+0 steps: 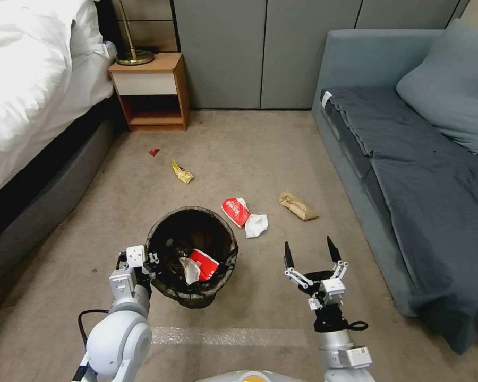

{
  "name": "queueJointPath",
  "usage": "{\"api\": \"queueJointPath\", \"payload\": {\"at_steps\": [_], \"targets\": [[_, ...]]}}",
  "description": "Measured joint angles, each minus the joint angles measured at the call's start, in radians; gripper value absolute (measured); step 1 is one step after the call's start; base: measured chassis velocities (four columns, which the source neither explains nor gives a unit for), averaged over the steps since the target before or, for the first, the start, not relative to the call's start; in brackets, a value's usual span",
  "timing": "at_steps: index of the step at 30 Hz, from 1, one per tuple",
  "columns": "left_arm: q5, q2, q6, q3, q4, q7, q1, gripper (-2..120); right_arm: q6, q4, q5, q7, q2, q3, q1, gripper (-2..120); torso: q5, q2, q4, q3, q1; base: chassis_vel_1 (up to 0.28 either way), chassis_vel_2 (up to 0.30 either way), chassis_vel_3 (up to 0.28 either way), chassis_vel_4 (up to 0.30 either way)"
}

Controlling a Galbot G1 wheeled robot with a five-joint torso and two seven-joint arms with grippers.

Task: Pick up the trash bin, then pick up the garbage from the floor and place it into the trash bin.

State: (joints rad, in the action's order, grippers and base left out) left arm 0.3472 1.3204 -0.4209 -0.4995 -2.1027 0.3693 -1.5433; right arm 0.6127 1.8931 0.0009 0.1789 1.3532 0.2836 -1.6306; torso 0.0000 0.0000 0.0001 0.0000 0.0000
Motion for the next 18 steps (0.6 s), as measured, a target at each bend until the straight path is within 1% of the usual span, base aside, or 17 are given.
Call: {"api": "queueJointPath", "payload": {"at_steps": [8, 11, 15, 18], "targets": [[0.004, -0.001, -0.004, 0.002, 0.002, 0.000, 0.009, 0, -0.008, -0.004, 0.018, -0.002, -0.010, 0.013, 0.039, 100, 0.0000, 0.000, -0.0001, 0.000, 0.000, 0.000, 0.000, 0.000, 0.000], [0.004, 0.000, -0.005, 0.002, 0.002, 0.001, 0.009, 0, -0.009, -0.005, 0.020, -0.002, -0.011, 0.013, 0.044, 100, 0.0000, 0.000, 0.0000, 0.000, 0.000, -0.055, 0.048, 0.053, -0.079], [0.004, 0.002, -0.005, 0.004, 0.002, 0.001, 0.008, 0, -0.015, -0.005, 0.026, 0.002, -0.012, 0.014, 0.052, 100, 0.0000, 0.000, -0.0001, 0.000, 0.000, -0.145, 0.107, 0.129, -0.104], [0.004, 0.002, -0.005, 0.004, 0.002, 0.001, 0.010, 0, -0.018, -0.005, 0.027, 0.004, -0.013, 0.016, 0.059, 100, -0.0001, 0.000, -0.0001, 0.000, 0.000, -0.189, 0.180, 0.183, -0.212]]}}
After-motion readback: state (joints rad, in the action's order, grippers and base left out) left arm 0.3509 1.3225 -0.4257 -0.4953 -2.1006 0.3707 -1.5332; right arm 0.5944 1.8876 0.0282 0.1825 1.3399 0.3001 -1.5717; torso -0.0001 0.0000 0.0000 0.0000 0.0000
